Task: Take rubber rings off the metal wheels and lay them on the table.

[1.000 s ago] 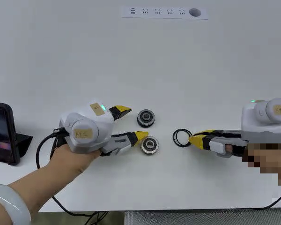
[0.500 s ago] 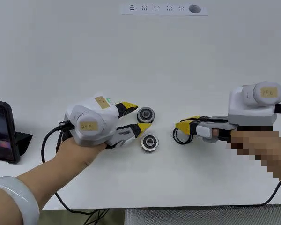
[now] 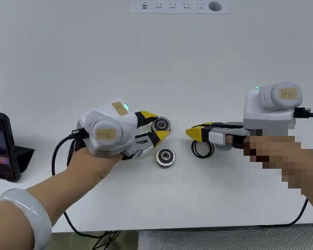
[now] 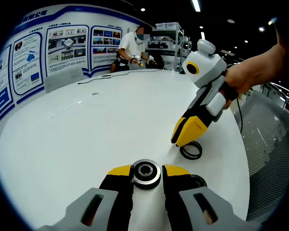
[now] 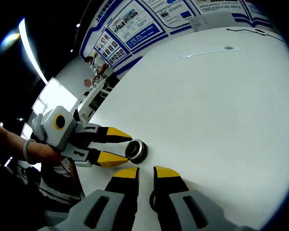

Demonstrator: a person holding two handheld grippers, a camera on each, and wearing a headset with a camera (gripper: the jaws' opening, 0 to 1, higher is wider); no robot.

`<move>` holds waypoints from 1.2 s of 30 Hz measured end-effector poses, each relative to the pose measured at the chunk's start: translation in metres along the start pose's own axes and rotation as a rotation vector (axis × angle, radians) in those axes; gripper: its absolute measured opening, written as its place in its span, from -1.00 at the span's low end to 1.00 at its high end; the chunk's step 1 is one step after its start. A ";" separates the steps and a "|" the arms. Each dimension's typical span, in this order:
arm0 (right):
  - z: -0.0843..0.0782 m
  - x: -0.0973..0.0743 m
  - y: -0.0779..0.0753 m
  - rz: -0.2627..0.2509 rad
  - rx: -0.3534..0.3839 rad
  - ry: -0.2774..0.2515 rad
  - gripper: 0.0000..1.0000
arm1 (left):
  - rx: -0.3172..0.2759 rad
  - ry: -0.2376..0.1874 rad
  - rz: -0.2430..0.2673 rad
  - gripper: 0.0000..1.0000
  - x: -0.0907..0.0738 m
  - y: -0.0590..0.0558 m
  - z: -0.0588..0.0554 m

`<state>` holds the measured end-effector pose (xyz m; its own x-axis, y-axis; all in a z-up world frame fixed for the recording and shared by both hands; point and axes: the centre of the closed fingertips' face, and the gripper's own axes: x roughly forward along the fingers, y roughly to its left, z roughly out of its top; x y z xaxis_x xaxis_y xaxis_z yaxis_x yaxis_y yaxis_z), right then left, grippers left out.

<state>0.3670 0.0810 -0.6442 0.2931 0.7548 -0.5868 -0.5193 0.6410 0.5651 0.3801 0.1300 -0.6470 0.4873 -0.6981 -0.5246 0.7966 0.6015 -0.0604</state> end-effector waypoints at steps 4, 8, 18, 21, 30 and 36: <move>0.001 0.001 0.000 0.004 0.007 -0.005 -0.74 | 0.004 0.010 0.000 -0.54 0.002 0.001 -0.001; 0.002 0.003 0.000 0.005 0.011 -0.007 -0.74 | 0.003 0.022 -0.001 -0.60 0.002 0.001 -0.003; 0.008 0.011 0.001 0.019 0.040 -0.024 -0.75 | 0.014 0.030 0.001 -0.71 0.003 0.003 -0.004; 0.010 0.017 0.000 0.025 0.050 -0.024 -0.74 | 0.015 0.029 0.002 -0.72 0.003 0.004 -0.005; 0.014 0.031 0.001 0.052 0.097 -0.027 -0.74 | 0.015 0.028 0.003 -0.73 0.002 0.004 -0.005; 0.015 0.038 0.004 0.074 0.123 -0.029 -0.72 | 0.012 0.027 0.006 -0.73 0.002 0.004 -0.005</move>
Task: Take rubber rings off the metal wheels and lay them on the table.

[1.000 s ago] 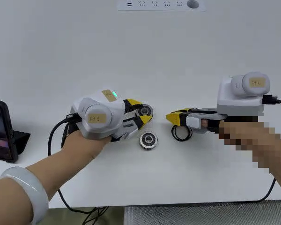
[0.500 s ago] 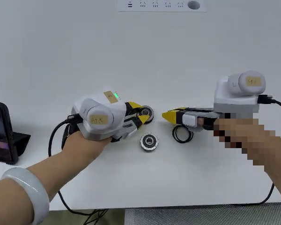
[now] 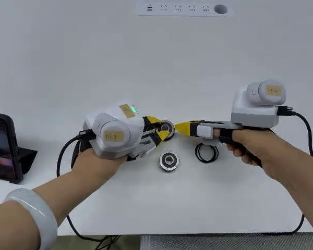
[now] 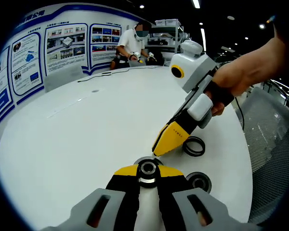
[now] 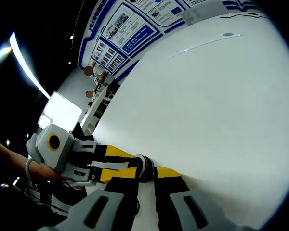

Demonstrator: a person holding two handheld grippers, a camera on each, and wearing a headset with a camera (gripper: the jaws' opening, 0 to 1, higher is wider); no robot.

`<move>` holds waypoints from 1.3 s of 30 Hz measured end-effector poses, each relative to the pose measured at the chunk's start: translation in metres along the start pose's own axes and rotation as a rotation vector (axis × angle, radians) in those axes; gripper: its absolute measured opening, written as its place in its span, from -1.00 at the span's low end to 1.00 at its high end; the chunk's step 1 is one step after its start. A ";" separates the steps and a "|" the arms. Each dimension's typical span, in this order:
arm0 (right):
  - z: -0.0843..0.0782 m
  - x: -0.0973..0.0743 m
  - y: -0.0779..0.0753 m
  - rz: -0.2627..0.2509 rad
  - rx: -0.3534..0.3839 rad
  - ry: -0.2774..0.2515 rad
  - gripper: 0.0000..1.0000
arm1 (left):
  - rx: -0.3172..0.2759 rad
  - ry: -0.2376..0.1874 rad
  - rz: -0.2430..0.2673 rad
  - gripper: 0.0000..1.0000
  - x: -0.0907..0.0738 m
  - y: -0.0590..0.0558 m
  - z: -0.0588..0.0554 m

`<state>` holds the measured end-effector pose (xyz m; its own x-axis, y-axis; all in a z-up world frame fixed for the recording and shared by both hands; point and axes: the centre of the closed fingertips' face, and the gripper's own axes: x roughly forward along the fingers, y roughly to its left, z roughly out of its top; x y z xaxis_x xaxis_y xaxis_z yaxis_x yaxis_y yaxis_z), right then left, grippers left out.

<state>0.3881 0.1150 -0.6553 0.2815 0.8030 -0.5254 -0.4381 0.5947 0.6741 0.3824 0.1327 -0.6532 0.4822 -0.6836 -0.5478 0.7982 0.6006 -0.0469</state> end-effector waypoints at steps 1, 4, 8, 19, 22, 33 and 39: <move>-0.001 0.002 0.000 0.002 0.002 0.003 -0.71 | -0.002 -0.001 0.001 -0.73 0.000 0.000 0.000; -0.002 0.004 0.001 0.009 0.009 0.009 -0.70 | -0.003 -0.001 0.002 -0.73 0.000 0.000 0.000; -0.002 0.008 0.000 0.019 0.031 0.013 -0.70 | -0.005 -0.002 0.002 -0.73 0.000 0.000 0.000; -0.005 0.012 0.003 0.060 0.079 0.040 -0.67 | -0.008 -0.007 0.002 -0.73 0.000 0.000 0.000; -0.007 0.012 0.004 0.063 0.081 0.048 -0.67 | -0.010 -0.008 0.003 -0.73 0.000 0.000 0.000; -0.011 0.005 0.011 0.099 0.094 0.073 -0.70 | -0.010 -0.010 0.001 -0.73 -0.001 0.000 0.000; -0.014 0.003 0.011 0.100 0.093 0.081 -0.73 | -0.011 -0.010 0.001 -0.73 -0.001 -0.001 0.000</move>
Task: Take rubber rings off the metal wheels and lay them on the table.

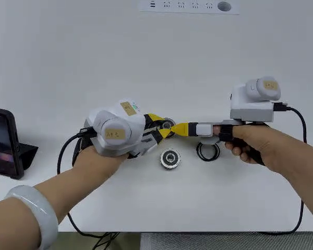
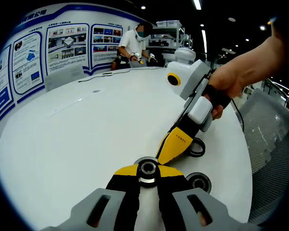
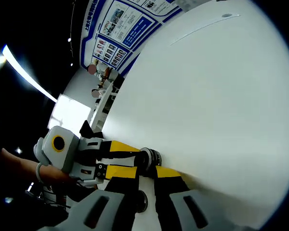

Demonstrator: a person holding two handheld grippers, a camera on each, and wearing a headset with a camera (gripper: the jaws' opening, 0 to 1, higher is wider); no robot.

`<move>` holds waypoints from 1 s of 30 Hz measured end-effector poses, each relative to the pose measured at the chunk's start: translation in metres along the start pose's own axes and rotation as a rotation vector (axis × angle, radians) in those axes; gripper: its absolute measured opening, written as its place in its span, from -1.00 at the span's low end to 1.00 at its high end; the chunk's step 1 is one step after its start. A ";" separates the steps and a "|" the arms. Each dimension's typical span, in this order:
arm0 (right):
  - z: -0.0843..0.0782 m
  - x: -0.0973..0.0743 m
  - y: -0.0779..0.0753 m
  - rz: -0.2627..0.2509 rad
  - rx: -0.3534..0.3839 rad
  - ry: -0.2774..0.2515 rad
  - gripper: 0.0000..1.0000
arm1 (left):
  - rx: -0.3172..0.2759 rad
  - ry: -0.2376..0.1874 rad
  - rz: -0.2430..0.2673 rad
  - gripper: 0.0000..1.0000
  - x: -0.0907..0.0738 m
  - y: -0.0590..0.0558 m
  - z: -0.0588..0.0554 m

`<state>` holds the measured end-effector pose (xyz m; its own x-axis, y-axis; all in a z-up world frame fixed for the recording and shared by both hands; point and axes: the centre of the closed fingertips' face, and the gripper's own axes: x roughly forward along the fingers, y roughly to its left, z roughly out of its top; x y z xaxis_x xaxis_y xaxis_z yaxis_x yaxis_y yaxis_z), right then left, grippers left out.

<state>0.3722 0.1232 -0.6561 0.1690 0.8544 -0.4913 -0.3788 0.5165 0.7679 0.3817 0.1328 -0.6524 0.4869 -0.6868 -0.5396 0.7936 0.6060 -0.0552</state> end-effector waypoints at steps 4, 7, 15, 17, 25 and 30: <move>0.000 -0.001 -0.002 -0.012 -0.004 -0.003 -0.78 | 0.000 0.001 0.000 -0.73 0.000 0.000 0.000; 0.001 -0.002 -0.004 -0.020 0.002 -0.010 -0.86 | -0.001 0.001 0.001 -0.73 0.000 0.000 0.000; 0.002 -0.002 -0.005 -0.020 0.015 -0.012 -0.91 | -0.004 0.001 0.000 -0.73 0.000 0.000 0.000; 0.002 -0.003 -0.005 -0.020 0.014 -0.014 -0.93 | -0.004 0.001 -0.001 -0.73 0.000 0.000 0.000; 0.003 -0.003 -0.005 -0.021 0.010 -0.017 -0.96 | -0.006 0.000 -0.002 -0.74 0.000 0.000 0.000; 0.004 -0.003 -0.003 -0.029 -0.007 -0.023 -0.97 | -0.006 0.000 -0.002 -0.74 0.000 0.001 -0.001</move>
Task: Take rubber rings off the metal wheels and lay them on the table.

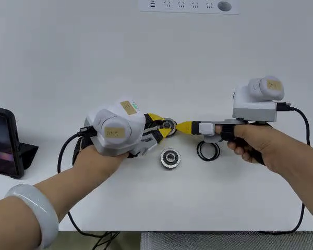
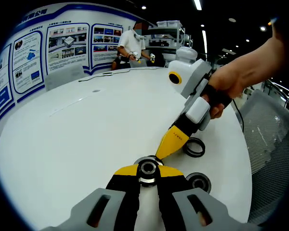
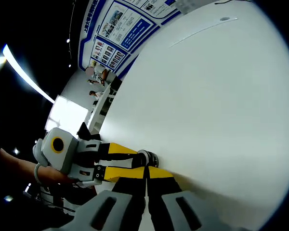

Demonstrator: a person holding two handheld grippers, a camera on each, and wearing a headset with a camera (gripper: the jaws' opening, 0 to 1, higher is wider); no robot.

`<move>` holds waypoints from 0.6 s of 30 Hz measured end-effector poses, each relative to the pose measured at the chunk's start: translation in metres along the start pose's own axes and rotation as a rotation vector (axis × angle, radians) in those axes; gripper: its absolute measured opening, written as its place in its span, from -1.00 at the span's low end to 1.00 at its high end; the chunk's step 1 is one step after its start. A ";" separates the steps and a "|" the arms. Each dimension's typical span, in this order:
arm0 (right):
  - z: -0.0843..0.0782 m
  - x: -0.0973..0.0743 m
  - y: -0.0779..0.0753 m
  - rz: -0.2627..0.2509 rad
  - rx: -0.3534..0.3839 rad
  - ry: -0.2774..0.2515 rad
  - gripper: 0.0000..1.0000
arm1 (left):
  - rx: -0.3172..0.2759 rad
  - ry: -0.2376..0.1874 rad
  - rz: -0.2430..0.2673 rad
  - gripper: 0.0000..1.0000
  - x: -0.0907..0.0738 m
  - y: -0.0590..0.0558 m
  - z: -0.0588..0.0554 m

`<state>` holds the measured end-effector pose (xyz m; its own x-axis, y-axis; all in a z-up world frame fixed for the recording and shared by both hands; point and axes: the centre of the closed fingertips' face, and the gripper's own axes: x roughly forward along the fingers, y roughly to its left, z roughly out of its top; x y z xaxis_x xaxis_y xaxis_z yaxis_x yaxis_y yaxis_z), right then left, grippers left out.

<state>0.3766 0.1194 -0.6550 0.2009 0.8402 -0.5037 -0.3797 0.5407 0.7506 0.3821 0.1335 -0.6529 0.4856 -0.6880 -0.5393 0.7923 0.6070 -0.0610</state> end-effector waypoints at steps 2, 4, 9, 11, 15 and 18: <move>0.000 0.000 0.002 0.001 -0.005 -0.003 -0.97 | -0.001 0.001 0.000 -0.74 0.000 0.000 0.000; 0.001 0.001 0.002 0.001 -0.006 -0.005 -0.97 | -0.002 0.002 0.000 -0.74 0.000 0.000 0.000; 0.002 0.002 0.004 0.004 -0.008 -0.010 -0.97 | -0.002 0.001 0.000 -0.74 0.000 0.000 0.000; 0.002 0.002 0.004 0.004 -0.010 -0.011 -0.97 | -0.002 0.001 0.000 -0.74 0.000 0.000 0.000; 0.003 0.002 0.006 0.008 -0.012 -0.011 -0.97 | -0.002 0.001 0.001 -0.74 0.000 0.000 0.000; 0.003 0.003 0.008 0.013 -0.015 -0.012 -0.97 | -0.002 0.001 0.001 -0.74 0.000 0.000 0.000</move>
<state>0.3770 0.1264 -0.6489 0.2064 0.8478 -0.4884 -0.3958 0.5289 0.7508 0.3821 0.1331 -0.6531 0.4858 -0.6872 -0.5402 0.7914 0.6082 -0.0621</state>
